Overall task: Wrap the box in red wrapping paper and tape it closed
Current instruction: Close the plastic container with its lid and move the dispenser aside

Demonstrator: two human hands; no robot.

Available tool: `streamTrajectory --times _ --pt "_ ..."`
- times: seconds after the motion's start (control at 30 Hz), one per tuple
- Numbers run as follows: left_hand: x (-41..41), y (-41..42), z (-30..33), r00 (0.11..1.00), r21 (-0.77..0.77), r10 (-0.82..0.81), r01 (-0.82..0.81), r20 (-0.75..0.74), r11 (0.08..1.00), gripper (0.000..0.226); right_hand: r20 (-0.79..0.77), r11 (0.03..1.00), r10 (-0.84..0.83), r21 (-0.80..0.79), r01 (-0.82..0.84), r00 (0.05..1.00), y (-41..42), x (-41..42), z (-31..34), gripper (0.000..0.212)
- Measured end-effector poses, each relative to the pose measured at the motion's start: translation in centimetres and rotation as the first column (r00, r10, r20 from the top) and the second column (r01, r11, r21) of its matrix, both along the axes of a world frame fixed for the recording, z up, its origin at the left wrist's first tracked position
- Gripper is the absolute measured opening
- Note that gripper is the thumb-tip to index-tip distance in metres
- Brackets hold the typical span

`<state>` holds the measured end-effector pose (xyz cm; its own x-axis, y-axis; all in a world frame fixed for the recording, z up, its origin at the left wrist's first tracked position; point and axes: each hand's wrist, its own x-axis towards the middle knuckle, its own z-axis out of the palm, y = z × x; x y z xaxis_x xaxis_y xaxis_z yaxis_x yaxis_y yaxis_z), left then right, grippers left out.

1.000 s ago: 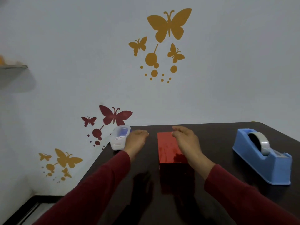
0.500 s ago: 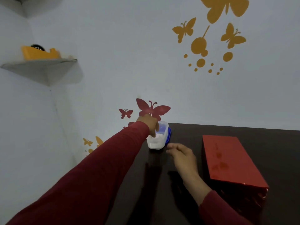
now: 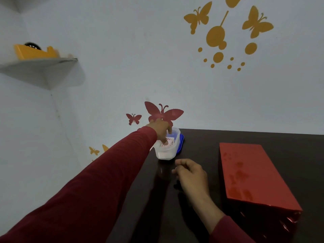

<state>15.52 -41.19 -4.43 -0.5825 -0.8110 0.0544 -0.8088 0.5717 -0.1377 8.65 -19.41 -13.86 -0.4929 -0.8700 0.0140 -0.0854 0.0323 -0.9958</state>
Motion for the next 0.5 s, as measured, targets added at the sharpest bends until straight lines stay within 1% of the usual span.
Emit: streamTrajectory --times 0.1,0.13,0.23,0.3,0.33,0.37,0.43,0.5 --pt "0.5 1.1 1.2 0.994 0.026 -0.058 0.061 -0.093 0.998 0.037 0.005 0.999 -0.024 -0.024 0.025 1.000 0.3 0.0 0.2 0.025" --pt "0.7 1.5 1.9 0.991 0.007 -0.075 0.076 -0.114 0.997 0.032 0.003 0.999 -0.032 -0.034 0.032 0.999 0.3 0.1 0.3 0.026" --pt "1.8 3.2 4.1 0.951 -0.146 -0.184 0.151 -0.250 0.978 0.026 0.000 0.991 -0.086 -0.098 0.085 0.996 0.3 0.3 0.9 0.030" --pt "3.2 5.2 4.6 0.886 -0.223 -0.267 0.193 -0.379 0.956 0.024 0.012 0.970 -0.136 -0.201 0.136 0.991 0.5 0.2 1.5 0.031" --pt "4.0 6.5 4.4 0.845 -0.227 -0.297 0.214 -0.445 0.950 0.025 0.027 0.953 -0.152 -0.261 0.154 0.988 0.6 0.1 1.8 0.031" --pt "5.0 8.3 3.9 0.798 -0.206 -0.317 0.245 -0.512 0.947 0.028 0.054 0.935 -0.157 -0.312 0.167 0.986 0.6 0.1 2.2 0.028" --pt "6.8 11.6 1.9 0.736 -0.126 -0.324 0.313 -0.594 0.942 0.034 0.122 0.910 -0.131 -0.378 0.168 0.984 0.8 0.0 2.6 0.022" --pt "7.7 14.2 -0.8 0.670 -0.086 -0.296 0.328 -0.680 0.941 0.032 0.123 0.917 -0.070 -0.382 0.112 0.990 1.0 0.1 2.5 0.021"
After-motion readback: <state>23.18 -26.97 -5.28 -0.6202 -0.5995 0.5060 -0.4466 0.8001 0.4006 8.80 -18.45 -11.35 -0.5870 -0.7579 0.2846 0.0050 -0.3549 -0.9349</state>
